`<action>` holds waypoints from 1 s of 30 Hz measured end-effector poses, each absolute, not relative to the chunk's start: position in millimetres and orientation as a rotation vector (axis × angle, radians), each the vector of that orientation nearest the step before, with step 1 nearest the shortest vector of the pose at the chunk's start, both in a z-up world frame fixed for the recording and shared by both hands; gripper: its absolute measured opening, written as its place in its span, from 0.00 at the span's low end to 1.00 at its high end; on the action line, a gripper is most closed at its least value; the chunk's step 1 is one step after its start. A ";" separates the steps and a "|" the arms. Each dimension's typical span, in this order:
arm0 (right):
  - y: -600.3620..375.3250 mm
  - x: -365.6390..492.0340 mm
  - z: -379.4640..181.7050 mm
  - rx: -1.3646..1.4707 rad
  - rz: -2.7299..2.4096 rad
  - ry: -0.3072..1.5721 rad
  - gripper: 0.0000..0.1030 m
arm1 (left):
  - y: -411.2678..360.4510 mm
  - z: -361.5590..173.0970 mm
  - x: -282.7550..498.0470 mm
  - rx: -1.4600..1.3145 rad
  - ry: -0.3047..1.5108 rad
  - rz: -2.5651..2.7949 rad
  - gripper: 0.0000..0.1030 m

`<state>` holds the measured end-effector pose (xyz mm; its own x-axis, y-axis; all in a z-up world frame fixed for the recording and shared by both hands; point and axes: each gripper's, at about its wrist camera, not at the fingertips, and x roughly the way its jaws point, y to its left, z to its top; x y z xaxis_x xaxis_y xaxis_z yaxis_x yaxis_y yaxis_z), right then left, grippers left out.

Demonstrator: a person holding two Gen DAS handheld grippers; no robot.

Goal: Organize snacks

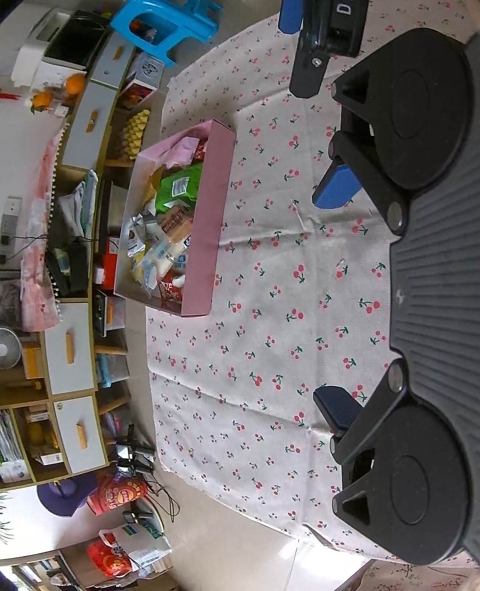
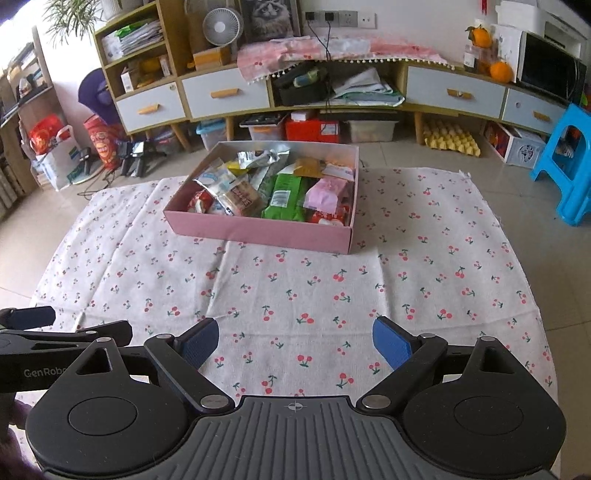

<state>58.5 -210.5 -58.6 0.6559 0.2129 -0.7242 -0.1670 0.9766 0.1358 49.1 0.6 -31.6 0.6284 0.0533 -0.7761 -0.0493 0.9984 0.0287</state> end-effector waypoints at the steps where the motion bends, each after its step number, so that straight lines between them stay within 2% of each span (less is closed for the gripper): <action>1: -209.9 58.3 -58.8 0.057 0.216 0.828 0.90 | 0.6 -31.8 48.6 0.008 0.888 0.062 0.99; 30: -201.9 56.6 -62.0 0.031 0.227 0.833 0.91 | -3.6 -29.8 46.4 0.041 0.878 0.054 0.99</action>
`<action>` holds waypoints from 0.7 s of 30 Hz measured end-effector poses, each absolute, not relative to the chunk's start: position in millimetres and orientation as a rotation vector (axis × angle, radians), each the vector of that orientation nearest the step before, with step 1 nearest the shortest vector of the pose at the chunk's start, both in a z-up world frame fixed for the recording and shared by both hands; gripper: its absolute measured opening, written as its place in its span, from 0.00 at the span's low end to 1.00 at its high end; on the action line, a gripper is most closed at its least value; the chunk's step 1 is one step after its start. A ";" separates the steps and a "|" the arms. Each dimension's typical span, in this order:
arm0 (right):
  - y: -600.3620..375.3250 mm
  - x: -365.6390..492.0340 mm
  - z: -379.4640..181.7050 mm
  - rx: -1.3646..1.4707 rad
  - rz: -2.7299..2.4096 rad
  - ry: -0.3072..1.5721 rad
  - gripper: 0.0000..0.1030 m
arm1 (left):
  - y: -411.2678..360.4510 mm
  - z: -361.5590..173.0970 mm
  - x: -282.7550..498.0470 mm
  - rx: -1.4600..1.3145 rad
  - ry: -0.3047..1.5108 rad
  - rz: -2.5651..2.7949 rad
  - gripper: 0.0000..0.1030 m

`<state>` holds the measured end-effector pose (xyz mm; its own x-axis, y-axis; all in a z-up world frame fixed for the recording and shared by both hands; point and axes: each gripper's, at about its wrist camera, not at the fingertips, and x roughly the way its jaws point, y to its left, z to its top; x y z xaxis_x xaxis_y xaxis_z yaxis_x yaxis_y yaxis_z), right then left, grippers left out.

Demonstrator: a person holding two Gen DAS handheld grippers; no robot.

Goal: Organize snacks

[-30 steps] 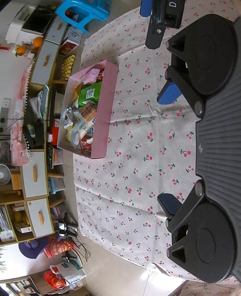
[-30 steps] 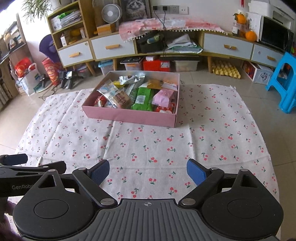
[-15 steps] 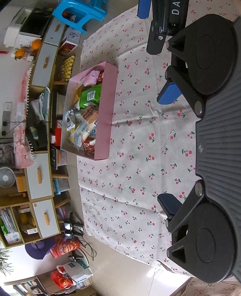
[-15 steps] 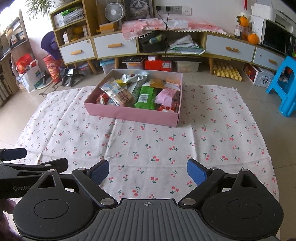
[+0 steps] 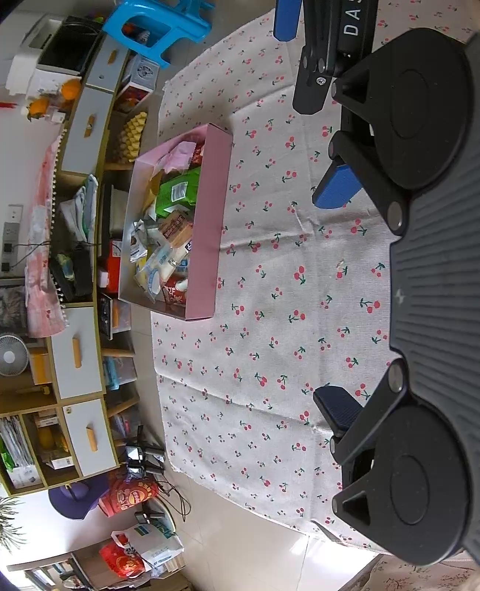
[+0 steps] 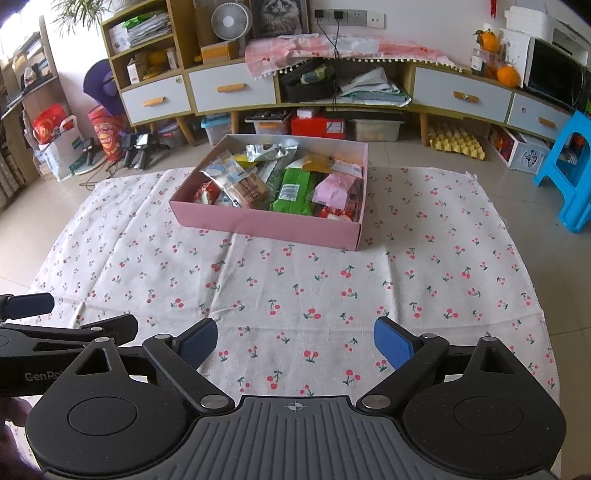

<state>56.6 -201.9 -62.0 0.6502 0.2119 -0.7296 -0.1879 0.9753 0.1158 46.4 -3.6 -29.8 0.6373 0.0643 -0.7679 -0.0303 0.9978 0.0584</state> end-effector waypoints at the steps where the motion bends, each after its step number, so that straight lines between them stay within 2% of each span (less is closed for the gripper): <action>1: -202.1 56.8 -61.8 0.031 0.226 0.833 0.91 | -3.2 -29.5 46.6 0.039 0.879 0.053 0.99; 21: -203.8 57.7 -62.3 0.043 0.216 0.834 0.91 | -4.2 -29.6 46.2 0.032 0.878 0.055 0.99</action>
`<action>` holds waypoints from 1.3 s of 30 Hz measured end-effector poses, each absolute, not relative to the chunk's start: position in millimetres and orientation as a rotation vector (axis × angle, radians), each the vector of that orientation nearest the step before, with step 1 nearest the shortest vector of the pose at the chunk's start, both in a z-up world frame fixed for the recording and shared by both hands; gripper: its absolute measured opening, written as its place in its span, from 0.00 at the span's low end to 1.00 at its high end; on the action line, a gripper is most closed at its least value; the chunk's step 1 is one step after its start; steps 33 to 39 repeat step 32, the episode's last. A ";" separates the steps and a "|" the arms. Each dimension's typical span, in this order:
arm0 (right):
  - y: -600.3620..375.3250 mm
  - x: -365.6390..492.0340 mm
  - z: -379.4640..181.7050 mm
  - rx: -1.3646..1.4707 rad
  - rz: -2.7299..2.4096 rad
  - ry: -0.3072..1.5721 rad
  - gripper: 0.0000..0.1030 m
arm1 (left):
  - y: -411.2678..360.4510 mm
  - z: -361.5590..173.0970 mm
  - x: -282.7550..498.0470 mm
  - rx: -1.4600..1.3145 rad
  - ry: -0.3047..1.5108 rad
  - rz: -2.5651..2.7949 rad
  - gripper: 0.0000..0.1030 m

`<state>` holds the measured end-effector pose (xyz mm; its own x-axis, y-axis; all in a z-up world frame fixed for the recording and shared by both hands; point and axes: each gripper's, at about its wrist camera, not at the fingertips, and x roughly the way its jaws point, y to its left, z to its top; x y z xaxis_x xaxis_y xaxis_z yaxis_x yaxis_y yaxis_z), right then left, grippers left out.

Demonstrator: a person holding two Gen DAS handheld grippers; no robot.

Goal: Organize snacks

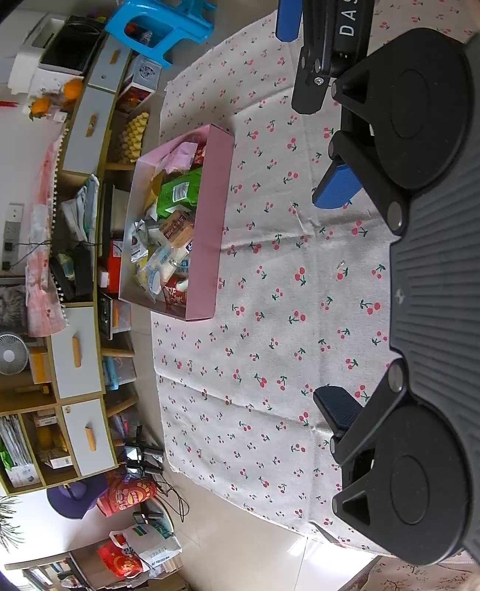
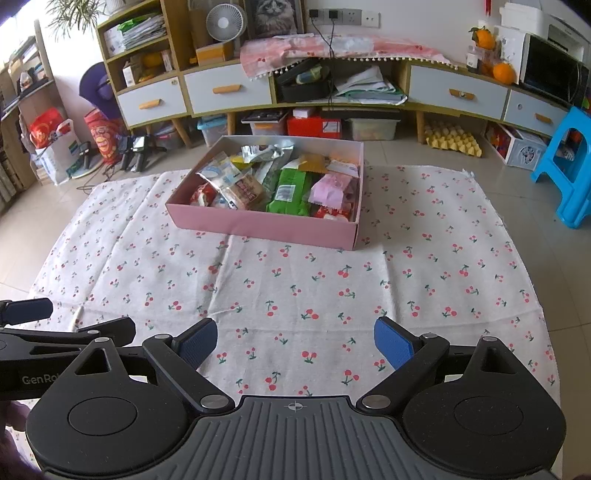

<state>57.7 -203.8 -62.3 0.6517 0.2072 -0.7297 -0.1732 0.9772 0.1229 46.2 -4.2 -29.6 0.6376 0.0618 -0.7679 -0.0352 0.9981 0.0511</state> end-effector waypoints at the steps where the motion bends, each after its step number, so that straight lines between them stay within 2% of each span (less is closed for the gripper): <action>1: -203.7 57.8 -62.1 0.043 0.215 0.833 0.91 | -4.3 -29.4 46.1 0.032 0.877 0.055 0.99; 39: -206.0 56.9 -65.4 0.045 0.212 0.837 0.91 | -3.9 -31.2 45.3 0.035 0.876 0.053 0.99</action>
